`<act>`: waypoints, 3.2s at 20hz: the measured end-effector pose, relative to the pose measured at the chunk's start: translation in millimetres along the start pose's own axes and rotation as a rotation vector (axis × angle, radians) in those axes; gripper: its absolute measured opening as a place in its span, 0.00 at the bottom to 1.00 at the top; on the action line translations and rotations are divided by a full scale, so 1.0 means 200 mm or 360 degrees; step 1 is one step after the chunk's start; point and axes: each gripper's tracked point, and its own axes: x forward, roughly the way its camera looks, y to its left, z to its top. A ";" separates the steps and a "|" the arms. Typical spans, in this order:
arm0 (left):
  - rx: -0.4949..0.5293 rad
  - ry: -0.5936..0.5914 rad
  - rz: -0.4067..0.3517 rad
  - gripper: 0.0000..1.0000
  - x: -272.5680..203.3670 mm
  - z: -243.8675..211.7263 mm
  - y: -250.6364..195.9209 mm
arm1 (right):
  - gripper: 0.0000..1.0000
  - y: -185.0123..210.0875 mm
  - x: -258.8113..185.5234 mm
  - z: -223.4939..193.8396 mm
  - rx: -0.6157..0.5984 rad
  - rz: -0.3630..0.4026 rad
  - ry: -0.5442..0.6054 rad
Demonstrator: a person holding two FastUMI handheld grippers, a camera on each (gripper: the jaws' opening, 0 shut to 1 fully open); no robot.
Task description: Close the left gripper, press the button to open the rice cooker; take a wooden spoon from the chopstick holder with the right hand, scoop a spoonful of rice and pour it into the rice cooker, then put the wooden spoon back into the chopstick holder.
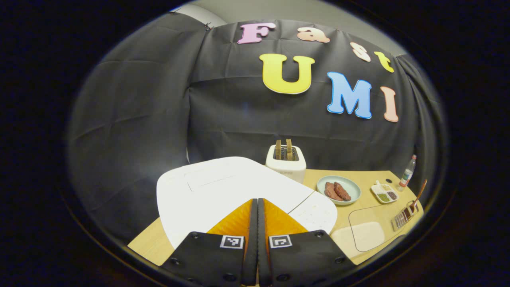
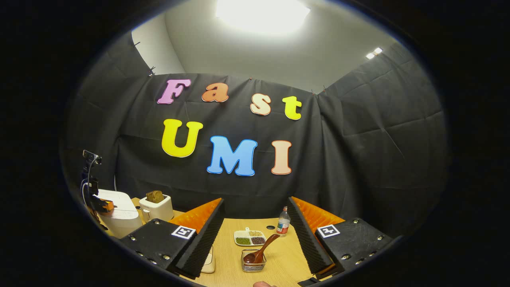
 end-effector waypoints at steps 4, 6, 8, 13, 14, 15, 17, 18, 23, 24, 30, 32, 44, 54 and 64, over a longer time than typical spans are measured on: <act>-0.0008 -0.0022 0.0034 0.10 -0.01 -0.03 0.00 | 0.95 0.00 0.00 0.00 0.0004 0.0012 -0.0001; 0.0018 -0.0039 0.0045 0.10 -0.02 0.00 0.00 | 0.95 -0.01 0.00 0.01 0.0011 0.0016 -0.0012; 0.0074 -0.0038 0.0059 0.10 -0.03 0.02 -0.01 | 0.95 -0.04 0.01 0.01 0.0011 0.0013 -0.0024; 0.0085 -0.0206 0.0130 0.10 -0.11 0.31 0.03 | 0.95 -0.11 0.02 -0.01 0.0059 -0.0006 -0.0009; 0.0079 -0.0233 0.0140 0.10 -0.13 0.37 0.03 | 0.95 -0.12 0.02 -0.01 0.0065 -0.0005 -0.0008; 0.0076 -0.0265 0.0153 0.10 -0.14 0.41 0.05 | 0.95 -0.13 0.02 -0.01 0.0065 -0.0004 -0.0011; 0.0090 -0.0331 0.0186 0.10 -0.19 0.51 0.06 | 0.95 -0.15 0.03 -0.01 0.0055 -0.0001 -0.0023; 0.0095 -0.0360 0.0195 0.10 -0.22 0.55 0.06 | 0.95 -0.16 0.04 -0.02 0.0054 0.0001 -0.0021; 0.0073 -0.0494 0.0121 0.09 -0.43 0.69 -0.07 | 0.95 -0.21 0.08 -0.06 0.0087 0.0006 -0.0005; 0.0063 -0.0527 0.0104 0.09 -0.47 0.72 -0.10 | 0.95 -0.22 0.10 -0.07 0.0078 0.0004 -0.0007; 0.0073 -0.0643 -0.0026 0.47 -0.70 0.80 -0.31 | 0.95 -0.29 0.20 -0.13 0.0089 0.0003 0.0014; 0.0091 -0.0669 -0.0037 0.58 -0.77 0.82 -0.35 | 0.95 -0.31 0.24 -0.15 0.0088 0.0009 0.0021; 0.0093 -0.0706 -0.0008 0.89 -1.10 0.75 -0.43 | 0.95 -0.31 0.56 -0.38 0.0149 0.0076 0.0151; 0.0175 -0.0700 0.0103 0.96 -1.28 0.72 -0.40 | 0.95 -0.32 0.78 -0.83 0.0344 0.0081 0.0493; 0.0215 -0.0633 0.0202 0.96 -1.37 0.65 -0.35 | 0.95 -0.28 0.84 -1.21 0.0451 0.0088 0.0787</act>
